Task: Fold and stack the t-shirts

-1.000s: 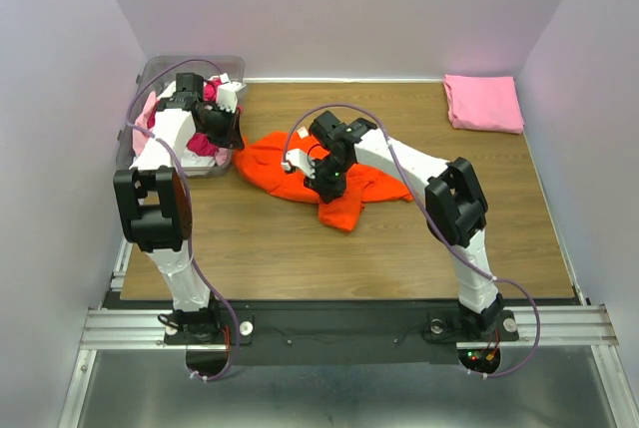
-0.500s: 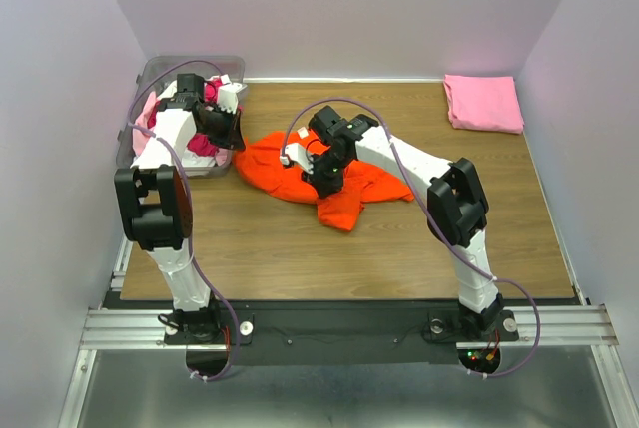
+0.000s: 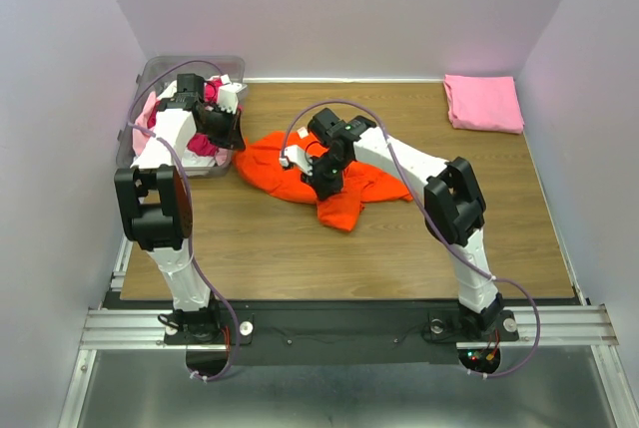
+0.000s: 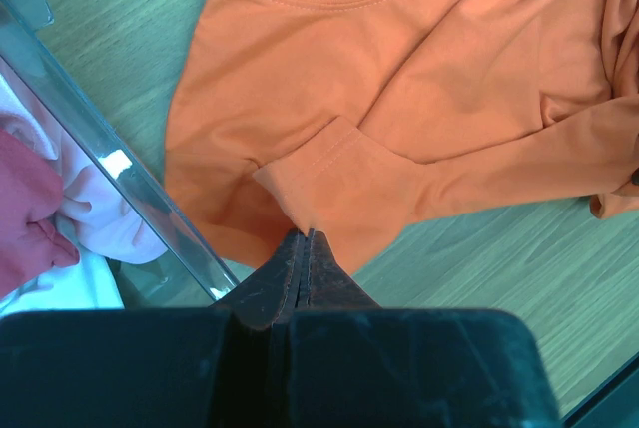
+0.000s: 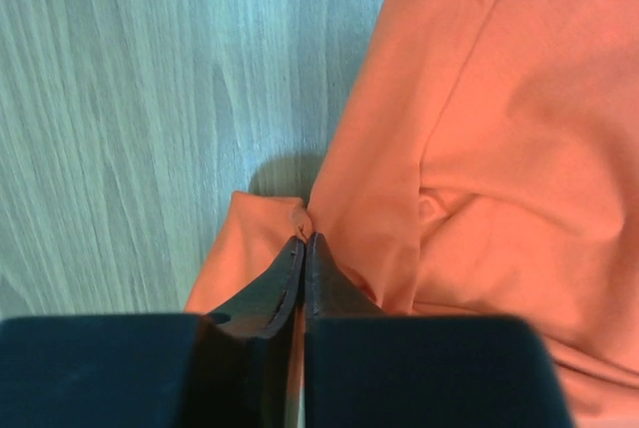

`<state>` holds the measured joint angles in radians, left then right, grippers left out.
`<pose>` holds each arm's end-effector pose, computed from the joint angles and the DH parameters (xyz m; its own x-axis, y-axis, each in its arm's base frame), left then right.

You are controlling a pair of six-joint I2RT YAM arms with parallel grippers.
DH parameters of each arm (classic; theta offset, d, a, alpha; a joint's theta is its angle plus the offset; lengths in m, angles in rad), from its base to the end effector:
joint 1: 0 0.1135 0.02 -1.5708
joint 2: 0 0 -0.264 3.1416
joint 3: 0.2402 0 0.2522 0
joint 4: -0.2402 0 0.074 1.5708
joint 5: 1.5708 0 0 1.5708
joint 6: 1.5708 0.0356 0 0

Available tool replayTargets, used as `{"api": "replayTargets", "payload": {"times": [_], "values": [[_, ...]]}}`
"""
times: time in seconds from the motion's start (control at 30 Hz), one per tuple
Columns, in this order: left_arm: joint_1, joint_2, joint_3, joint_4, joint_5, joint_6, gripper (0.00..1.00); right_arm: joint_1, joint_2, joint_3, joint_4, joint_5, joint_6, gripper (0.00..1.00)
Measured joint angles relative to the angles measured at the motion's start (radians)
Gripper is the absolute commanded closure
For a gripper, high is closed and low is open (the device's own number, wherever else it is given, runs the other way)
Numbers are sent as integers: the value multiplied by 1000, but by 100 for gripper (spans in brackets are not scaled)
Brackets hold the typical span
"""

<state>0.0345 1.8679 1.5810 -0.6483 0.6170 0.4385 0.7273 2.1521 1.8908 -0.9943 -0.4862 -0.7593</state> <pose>0.4108 -0.0064 0.2712 -0.5943 0.3260 -0.7352 0.6268 0.7605 -0.1695 0.3249 0.3115 0.2285 -0.0360 -0.8468 -0.5307 -0.9937 -0.0260 0.1088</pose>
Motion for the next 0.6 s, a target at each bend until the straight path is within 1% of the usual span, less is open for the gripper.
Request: {"api": "replayTargets", "payload": {"times": [0.2, 0.3, 0.37, 0.5, 0.6], "values": [[2, 0, 2, -5, 0, 2, 100, -14, -7, -1, 0, 4, 7, 99], [12, 0, 14, -16, 3, 3, 100, -60, -40, -1, -2, -7, 39, 99], [27, 0, 40, -29, 4, 4, 100, -136, -88, -1, -2, -16, 65, 99], [59, 2, 119, -45, 8, 6, 100, -345, -209, -1, 2, -20, 113, 99], [77, 15, 177, -53, 7, 11, 100, -473, -276, -1, 3, -19, 140, 99]]}}
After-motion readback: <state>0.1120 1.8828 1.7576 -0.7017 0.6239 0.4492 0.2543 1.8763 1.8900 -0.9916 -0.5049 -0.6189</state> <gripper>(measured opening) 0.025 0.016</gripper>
